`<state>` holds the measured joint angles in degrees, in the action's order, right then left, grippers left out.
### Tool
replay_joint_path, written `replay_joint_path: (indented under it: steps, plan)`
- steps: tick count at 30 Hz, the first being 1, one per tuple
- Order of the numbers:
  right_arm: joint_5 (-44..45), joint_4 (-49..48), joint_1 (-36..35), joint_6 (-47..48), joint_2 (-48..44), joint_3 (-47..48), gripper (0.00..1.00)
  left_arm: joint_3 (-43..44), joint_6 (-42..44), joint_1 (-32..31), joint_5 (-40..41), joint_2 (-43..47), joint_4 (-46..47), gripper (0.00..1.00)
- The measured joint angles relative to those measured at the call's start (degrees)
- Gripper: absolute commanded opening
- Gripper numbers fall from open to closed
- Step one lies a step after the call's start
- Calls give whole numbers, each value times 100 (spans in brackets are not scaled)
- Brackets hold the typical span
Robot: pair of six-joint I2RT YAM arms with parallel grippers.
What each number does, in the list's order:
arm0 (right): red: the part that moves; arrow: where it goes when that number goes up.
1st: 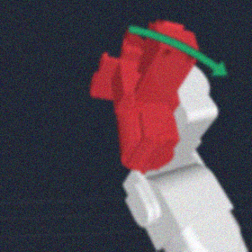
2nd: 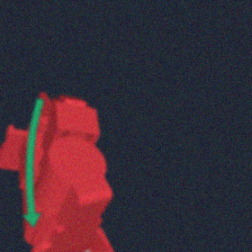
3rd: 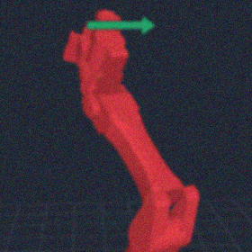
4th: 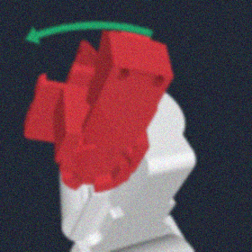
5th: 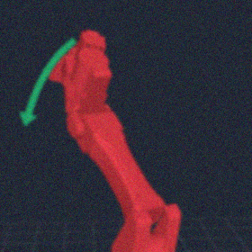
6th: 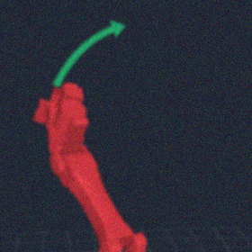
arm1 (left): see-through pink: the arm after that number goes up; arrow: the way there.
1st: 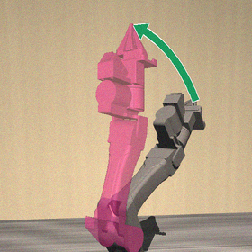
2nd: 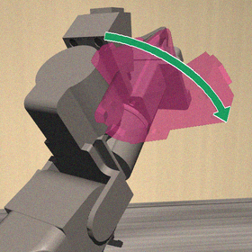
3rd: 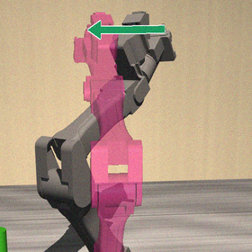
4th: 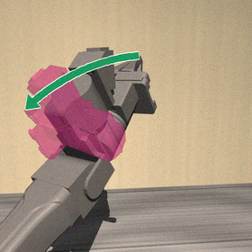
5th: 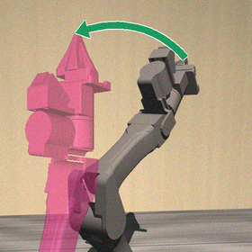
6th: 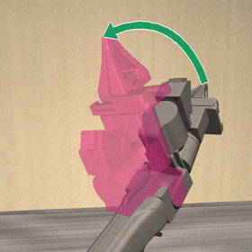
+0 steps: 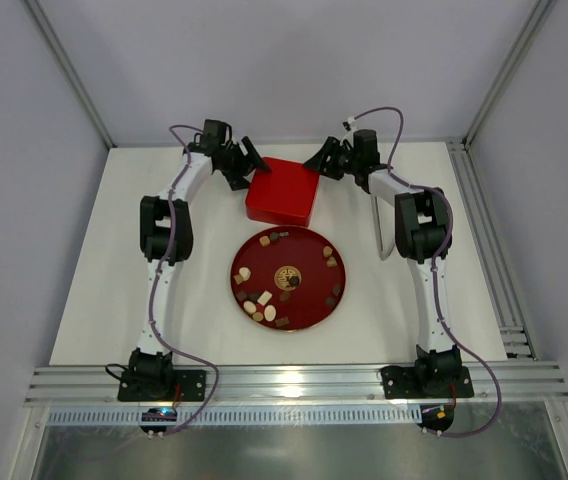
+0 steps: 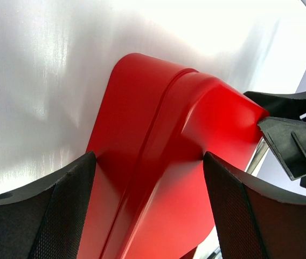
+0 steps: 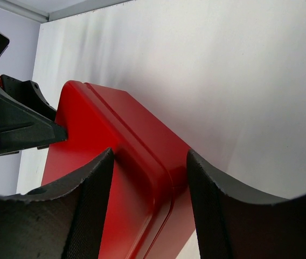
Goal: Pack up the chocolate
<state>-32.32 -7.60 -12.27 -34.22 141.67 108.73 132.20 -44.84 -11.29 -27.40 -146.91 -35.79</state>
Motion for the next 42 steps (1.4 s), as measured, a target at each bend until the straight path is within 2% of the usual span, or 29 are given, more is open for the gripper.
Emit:
replay_joint_path:
  steps: [3, 5, 10, 17, 34, 42]
  plan:
    - [2, 9, 2, 0, -4, -2, 57, 0, -24, -2, 35, 0, 0, 78]
    - [9, 24, 0, -2, -26, -31, 65, 0, -26, -2, 48, 0, 2, 77]
    - [37, 229, -7, 7, -70, -98, 78, 0, -39, -13, 127, 0, 20, 74]
    - [208, 623, 24, 7, -184, -118, 86, -378, -227, -37, 363, 195, 254, 70]
    - [382, 1084, 98, -214, -920, -721, 85, -1493, -754, -166, 1290, 916, 713, 68]
    - [398, 1290, 22, -317, -798, -675, 76, -1755, -951, -251, 1611, 1086, 844, 68]
